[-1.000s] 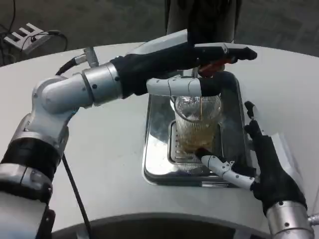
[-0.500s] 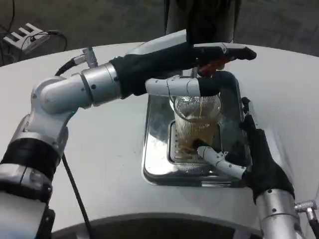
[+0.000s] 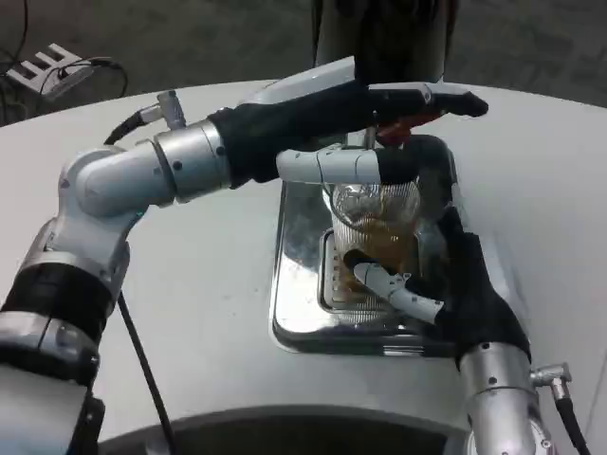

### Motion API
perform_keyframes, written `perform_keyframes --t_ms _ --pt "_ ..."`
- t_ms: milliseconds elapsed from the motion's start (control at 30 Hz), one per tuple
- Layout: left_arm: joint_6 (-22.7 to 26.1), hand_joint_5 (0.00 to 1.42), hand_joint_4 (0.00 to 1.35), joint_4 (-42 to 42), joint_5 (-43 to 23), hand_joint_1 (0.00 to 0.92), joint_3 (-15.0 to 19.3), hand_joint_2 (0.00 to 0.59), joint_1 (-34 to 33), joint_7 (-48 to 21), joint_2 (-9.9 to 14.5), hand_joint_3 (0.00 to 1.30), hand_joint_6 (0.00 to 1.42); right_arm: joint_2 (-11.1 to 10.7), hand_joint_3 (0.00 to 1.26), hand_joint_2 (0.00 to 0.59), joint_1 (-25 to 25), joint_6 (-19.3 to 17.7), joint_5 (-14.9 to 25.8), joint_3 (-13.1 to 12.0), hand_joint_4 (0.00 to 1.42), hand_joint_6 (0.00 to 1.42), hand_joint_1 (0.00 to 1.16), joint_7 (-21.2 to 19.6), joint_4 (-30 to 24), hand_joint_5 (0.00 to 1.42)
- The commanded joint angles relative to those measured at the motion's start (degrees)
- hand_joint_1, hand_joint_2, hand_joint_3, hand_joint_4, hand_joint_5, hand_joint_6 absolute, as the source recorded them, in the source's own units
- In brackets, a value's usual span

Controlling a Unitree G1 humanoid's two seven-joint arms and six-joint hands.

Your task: Grasp the cup under the faucet to collect the drink, then remove the cup.

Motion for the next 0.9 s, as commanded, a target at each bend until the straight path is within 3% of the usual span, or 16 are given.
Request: perform_keyframes --t_ms 33,900 --pt "-0.40 0.06 0.10 0.97 2.37 0.000 -1.23 0.000 0.45 -2.31 0.80 0.19 0.08 2.03 0.00 0.183 -1.84 -0.78 0.41 0.49 0.00 0.13 0.73 -3.57 2.78 0.07" --pt "-0.93 0.06 0.11 2.55 4.40 0.000 -1.29 0.000 -1.79 -1.98 1.46 0.20 0.06 5.42 0.00 0.195 -7.82 0.11 0.92 1.57 0.00 0.10 0.71 -9.99 10.57 0.07"
